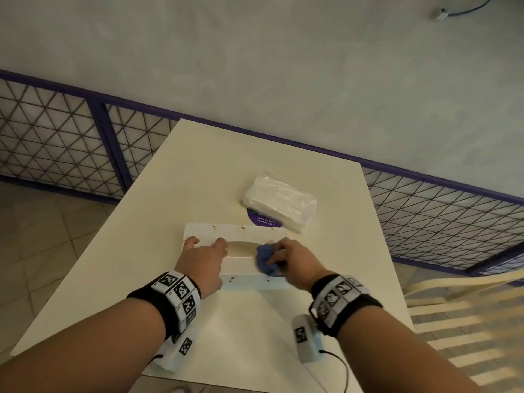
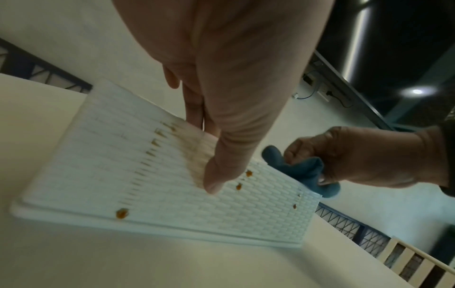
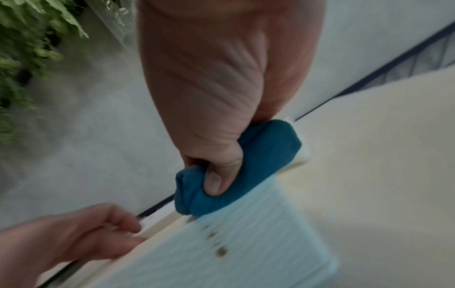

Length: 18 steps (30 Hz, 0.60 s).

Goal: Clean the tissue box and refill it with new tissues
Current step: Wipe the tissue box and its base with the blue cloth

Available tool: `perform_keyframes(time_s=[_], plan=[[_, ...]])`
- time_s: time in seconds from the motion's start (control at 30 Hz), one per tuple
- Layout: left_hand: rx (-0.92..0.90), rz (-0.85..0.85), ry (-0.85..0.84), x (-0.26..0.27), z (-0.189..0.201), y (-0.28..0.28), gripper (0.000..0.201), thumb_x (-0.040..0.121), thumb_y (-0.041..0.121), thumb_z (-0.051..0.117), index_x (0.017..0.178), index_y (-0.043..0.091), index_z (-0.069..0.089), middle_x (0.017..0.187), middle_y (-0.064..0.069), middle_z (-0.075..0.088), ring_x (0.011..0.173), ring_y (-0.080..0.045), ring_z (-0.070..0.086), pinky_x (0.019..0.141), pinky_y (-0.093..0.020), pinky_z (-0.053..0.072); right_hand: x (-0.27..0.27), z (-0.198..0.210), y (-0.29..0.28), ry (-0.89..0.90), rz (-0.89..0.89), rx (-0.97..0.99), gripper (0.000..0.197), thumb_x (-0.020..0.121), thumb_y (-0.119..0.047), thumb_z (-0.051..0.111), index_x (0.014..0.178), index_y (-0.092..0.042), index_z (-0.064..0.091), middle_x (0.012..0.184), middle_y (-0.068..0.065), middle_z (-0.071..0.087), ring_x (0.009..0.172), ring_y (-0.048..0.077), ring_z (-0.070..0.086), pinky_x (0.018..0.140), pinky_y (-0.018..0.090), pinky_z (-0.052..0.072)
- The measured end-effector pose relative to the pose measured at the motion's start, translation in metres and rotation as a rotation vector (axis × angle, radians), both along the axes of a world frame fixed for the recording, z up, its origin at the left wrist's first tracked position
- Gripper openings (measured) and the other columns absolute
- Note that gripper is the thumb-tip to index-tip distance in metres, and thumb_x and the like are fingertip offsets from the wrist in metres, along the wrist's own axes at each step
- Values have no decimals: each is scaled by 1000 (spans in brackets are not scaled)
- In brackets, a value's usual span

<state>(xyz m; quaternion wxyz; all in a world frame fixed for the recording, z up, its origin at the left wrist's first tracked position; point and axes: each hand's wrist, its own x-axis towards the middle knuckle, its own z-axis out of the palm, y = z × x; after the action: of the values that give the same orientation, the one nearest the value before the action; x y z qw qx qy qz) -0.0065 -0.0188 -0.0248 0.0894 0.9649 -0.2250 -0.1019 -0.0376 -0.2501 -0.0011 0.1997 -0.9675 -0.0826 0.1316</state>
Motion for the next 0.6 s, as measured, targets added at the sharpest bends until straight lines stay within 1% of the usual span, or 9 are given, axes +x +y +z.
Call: perform_keyframes(time_s=[0.07,0.1,0.17,0.23,0.3,0.37,0.47,0.53,0.6], plan=[[-13,-5,2,-1,1,0,60,69,19,64,123,24,38,117,14,64,97,-10,63,108,-31,7,0,0,-9,-27,-23,-30,20,80,-8,68,99,-11,75,113,13,58,106,31,56,86,19,37],[-11,-2,-5,-1,2,0,59,68,19,63,121,25,39,113,13,65,94,-11,64,108,-31,6,1,-1,-4,-42,-13,-26,21,82,-10,67,101,-12,74,115,12,58,107,31,54,87,19,37],[23,-2,-27,-2,3,-1,58,69,20,62,123,26,40,104,8,67,94,-13,64,109,-31,7,4,-7,21,-60,46,5,24,86,-14,64,108,-15,72,120,12,56,110,31,51,94,25,39],[67,-20,-54,-3,4,-3,60,73,22,61,128,28,38,102,7,67,97,-14,63,112,-33,8,5,-14,50,-97,136,31,25,87,-17,63,112,-18,71,123,13,57,110,33,50,97,32,41],[95,-43,-65,-3,6,-4,59,75,24,59,129,30,39,103,7,66,99,-13,63,113,-34,5,6,-19,53,-122,182,77,25,86,-13,65,109,-17,72,123,14,60,108,35,53,96,29,41],[137,-85,-62,-1,7,-5,57,75,24,59,129,32,42,109,7,65,101,-13,62,114,-35,3,3,-17,30,-113,176,56,27,81,-3,67,105,-12,73,120,15,62,108,35,56,95,29,40],[187,-115,-65,2,8,-7,54,78,20,57,129,32,47,121,7,60,107,-14,60,116,-37,3,-1,-10,-12,-85,96,23,24,75,1,72,96,-9,76,107,16,67,103,35,61,93,41,50],[185,-119,-46,3,8,-8,54,78,18,57,129,32,48,122,8,58,108,-13,59,117,-38,1,8,-3,-21,-73,71,-14,21,79,-5,71,100,-8,75,114,15,65,110,33,59,97,33,45],[191,-127,-39,5,8,-8,54,78,17,58,129,33,49,120,9,58,107,-12,59,117,-39,-2,23,0,-15,-69,4,-39,25,89,-12,62,113,-9,70,131,10,56,121,29,51,99,21,34]])
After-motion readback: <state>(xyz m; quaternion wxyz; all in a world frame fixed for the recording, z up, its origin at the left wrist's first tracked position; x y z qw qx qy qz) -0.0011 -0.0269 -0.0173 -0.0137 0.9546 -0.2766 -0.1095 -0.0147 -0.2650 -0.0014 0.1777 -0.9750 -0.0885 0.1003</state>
